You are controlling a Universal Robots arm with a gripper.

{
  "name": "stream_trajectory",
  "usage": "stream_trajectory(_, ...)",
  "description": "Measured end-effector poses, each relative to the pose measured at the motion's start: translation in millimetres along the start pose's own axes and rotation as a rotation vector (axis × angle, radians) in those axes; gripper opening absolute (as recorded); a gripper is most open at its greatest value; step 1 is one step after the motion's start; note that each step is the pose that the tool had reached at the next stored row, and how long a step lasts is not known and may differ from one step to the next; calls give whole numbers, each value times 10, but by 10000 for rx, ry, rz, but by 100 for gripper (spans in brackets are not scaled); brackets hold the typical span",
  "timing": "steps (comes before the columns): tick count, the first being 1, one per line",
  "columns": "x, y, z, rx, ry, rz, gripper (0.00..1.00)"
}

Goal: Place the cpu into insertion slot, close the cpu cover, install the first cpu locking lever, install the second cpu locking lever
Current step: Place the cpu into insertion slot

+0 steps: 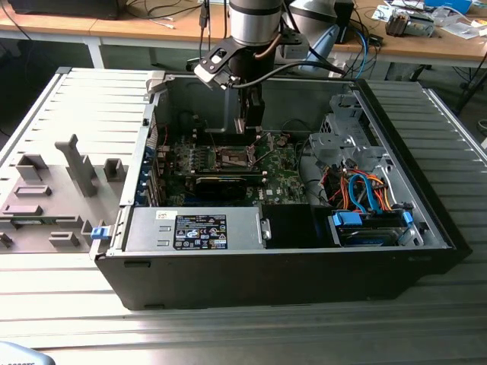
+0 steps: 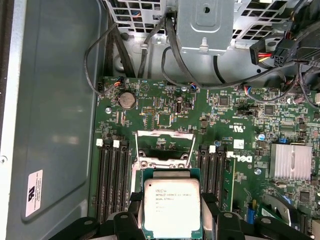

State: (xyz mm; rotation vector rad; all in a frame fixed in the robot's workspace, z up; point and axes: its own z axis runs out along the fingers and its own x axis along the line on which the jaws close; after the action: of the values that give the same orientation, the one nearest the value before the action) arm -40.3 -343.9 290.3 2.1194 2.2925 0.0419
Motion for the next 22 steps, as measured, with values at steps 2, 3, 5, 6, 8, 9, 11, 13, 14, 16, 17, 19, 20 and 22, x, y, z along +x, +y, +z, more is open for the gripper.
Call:
stream_trajectory(2, 0, 0, 5, 0, 0, 0, 55)
stream_trajectory(3, 0, 0, 7, -1, 0, 0, 55)
stream_trajectory(5, 0, 0, 11, -1, 1, 0, 55)
stream_trajectory(6, 0, 0, 14, -1, 1, 0, 55)
stream_trajectory(8, 0, 0, 20, -1, 1, 0, 55)
stream_trajectory(9, 0, -1, 21, 0, 0, 0, 55)
stream_trajectory(11, 0, -1, 25, 0, 0, 0, 55)
stream_trajectory(13, 0, -1, 27, 0, 0, 0, 55)
stream_trajectory(14, 0, -1, 30, 0, 0, 0, 55)
stream_trajectory(16, 0, -1, 32, -1, 0, 1, 55)
stream_trajectory(17, 0, -1, 34, -1, 0, 0, 55)
stream_trajectory(19, 0, -2, 37, 0, 0, 0, 55)
stream_trajectory(20, 0, -2, 39, 0, 1, 0, 55)
stream_trajectory(22, 0, -2, 44, 0, 0, 0, 55)
